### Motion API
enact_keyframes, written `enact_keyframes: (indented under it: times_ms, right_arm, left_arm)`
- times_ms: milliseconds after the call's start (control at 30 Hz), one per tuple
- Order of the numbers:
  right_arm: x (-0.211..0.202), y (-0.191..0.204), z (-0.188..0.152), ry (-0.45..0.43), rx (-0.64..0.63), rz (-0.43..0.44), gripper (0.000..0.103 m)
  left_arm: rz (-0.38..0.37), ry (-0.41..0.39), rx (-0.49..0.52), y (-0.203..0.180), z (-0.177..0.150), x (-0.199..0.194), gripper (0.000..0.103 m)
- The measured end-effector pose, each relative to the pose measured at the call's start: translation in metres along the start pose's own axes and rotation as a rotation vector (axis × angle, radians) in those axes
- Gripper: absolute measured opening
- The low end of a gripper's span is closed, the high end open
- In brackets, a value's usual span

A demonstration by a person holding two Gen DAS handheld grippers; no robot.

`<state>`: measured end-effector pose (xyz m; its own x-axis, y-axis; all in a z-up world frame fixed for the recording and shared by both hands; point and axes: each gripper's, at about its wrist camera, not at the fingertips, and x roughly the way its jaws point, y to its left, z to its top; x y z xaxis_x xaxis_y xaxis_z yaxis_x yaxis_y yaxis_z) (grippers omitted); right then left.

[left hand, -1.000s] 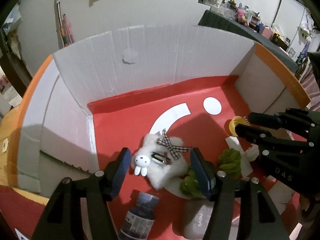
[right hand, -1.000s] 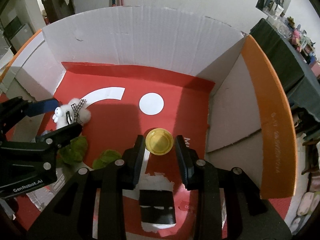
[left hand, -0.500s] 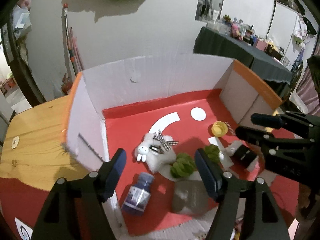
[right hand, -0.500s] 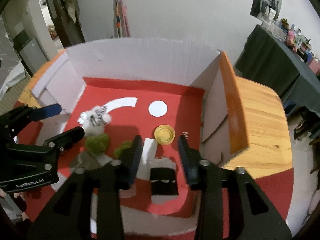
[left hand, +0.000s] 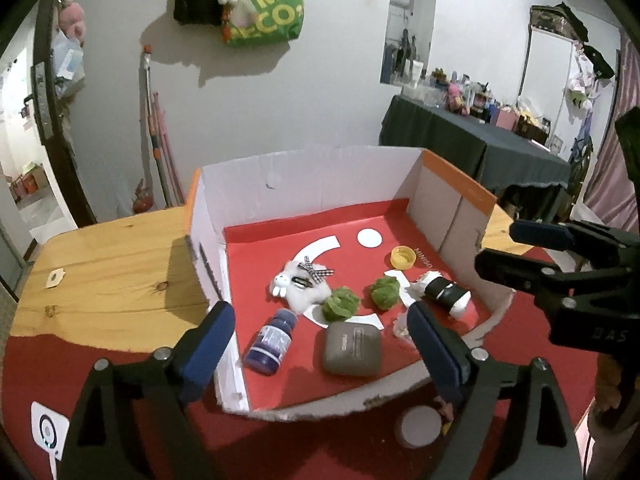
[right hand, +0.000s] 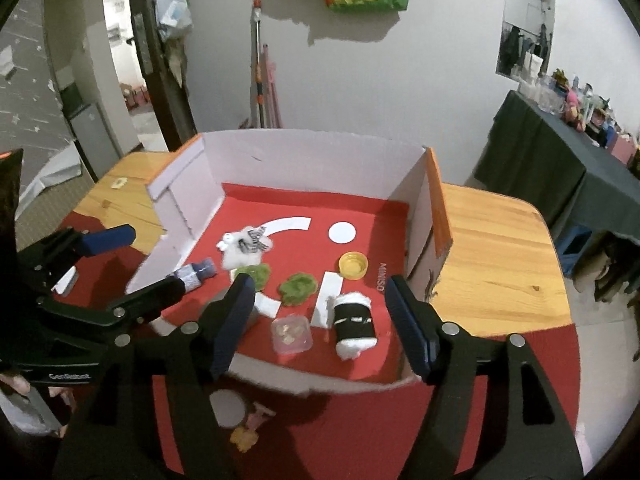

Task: Organize objects
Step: 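Lower the bunny and yellow lid onto the box floor and open both tools, then withdraw both tools from the box toward the white tin and figurine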

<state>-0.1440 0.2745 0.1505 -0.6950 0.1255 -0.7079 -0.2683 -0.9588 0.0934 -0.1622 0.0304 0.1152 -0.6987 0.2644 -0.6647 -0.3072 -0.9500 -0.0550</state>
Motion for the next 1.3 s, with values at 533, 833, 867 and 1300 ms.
enact_keyframes:
  times_ms: [533,833,867,1300]
  right_arm:
    - [-0.044,0.018,-0.065,-0.087,0.013,-0.032,0.081]
    - [-0.027,0.023,-0.107,-0.042,0.039,-0.012,0.086]
    - [-0.022,0.023,-0.112,-0.024,0.045,-0.005,0.086]
    - [0.024,0.037,-0.137,0.128,-0.005,-0.001,0.086]
  left_arm:
    - [0.004,-0.071,-0.052,-0.003,-0.046,-0.043,0.101]
    - [-0.005,-0.007,-0.087,-0.002,-0.09,-0.026,0.102]
    - [-0.005,0.004,-0.09,-0.002,-0.094,-0.023,0.102]
    - [-0.001,0.067,-0.113,0.005,-0.112,-0.008,0.102]
